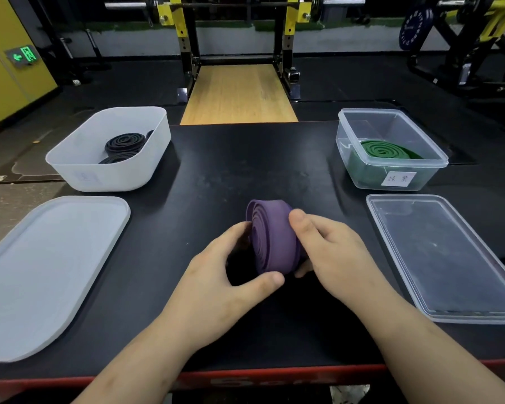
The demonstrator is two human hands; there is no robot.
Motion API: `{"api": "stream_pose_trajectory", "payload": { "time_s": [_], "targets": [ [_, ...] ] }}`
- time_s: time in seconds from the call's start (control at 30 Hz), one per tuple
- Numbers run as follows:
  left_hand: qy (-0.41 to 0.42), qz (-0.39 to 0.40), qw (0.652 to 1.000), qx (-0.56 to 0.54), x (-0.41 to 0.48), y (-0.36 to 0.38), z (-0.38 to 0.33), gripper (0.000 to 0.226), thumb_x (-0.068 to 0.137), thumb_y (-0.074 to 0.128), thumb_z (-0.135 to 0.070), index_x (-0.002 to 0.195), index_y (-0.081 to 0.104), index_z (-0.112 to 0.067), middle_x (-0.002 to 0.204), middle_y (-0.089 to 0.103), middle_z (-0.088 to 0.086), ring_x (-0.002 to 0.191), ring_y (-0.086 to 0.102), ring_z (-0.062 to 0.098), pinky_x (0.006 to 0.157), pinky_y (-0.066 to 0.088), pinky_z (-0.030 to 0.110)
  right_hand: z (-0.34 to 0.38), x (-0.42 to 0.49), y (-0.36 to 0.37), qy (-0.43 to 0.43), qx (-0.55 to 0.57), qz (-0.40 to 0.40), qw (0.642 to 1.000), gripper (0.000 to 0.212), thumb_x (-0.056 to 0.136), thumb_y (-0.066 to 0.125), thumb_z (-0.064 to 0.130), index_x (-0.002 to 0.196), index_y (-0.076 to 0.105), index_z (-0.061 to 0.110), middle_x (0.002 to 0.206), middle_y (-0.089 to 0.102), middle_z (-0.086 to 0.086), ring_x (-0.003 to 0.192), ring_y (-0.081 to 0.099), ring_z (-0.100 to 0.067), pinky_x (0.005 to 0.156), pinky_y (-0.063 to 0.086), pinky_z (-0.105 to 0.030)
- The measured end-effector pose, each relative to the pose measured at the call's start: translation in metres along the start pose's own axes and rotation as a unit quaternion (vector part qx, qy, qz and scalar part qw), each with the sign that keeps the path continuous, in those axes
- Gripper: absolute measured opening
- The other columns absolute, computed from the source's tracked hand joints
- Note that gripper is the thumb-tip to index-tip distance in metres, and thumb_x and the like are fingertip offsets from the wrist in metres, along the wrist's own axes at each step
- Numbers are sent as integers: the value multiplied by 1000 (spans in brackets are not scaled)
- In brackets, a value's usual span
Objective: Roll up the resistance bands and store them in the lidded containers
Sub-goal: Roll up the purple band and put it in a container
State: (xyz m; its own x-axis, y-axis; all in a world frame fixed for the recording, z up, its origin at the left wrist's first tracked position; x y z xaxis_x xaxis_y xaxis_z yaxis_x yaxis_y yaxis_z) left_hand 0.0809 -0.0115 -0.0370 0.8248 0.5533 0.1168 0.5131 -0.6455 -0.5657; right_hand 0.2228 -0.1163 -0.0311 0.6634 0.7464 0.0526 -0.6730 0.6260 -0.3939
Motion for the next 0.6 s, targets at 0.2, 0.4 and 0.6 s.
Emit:
{"api": "stream_pose_trajectory", "payload": {
  "time_s": [0.2, 0.4, 0.6],
  "targets": [
    [-14, -27, 999, 11, 1, -1, 6, 54, 85, 70, -50, 137, 55, -46, 126, 61, -34, 122, 53, -13, 103, 42, 18, 0, 3, 2, 16, -2, 42, 999, 47, 104, 46, 50, 84, 73, 18, 85, 74, -2, 78, 70, -9, 70, 55, -16],
    [-27, -13, 999, 10, 6, -5, 13, 54, 88, 62, -57, 140, 51, -47, 133, 59, -31, 126, 51, -9, 108, 43, 24, -2, 2, 15, -23, -54, 94, 994, 23, 97, 64, 48, 118, 72, 42, 111, 73, 22, 101, 68, 1, 89, 54, -27],
    [-8, -5, 1000, -24, -3, -6, 7, 38, 91, 70, -41, 128, 62, -41, 121, 67, -30, 118, 60, -8, 104, 49, 30, 5, -20, 14, -28, -48, 66, 996, 12, 98, 65, 39, 102, 77, 39, 88, 74, 26, 87, 70, 4, 75, 47, -10]
  ]
}}
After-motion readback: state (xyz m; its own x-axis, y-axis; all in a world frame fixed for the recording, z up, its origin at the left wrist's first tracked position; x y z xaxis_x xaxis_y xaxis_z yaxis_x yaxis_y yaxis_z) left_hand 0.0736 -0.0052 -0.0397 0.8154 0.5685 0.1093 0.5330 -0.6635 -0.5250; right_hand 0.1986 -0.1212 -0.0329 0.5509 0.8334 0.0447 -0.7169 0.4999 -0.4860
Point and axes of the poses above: each hand's wrist, its own x-axis towards the middle knuckle, its own y-axis out of the palm, z = x × y, the point moved 10 cm from there along x, towards the middle knuckle
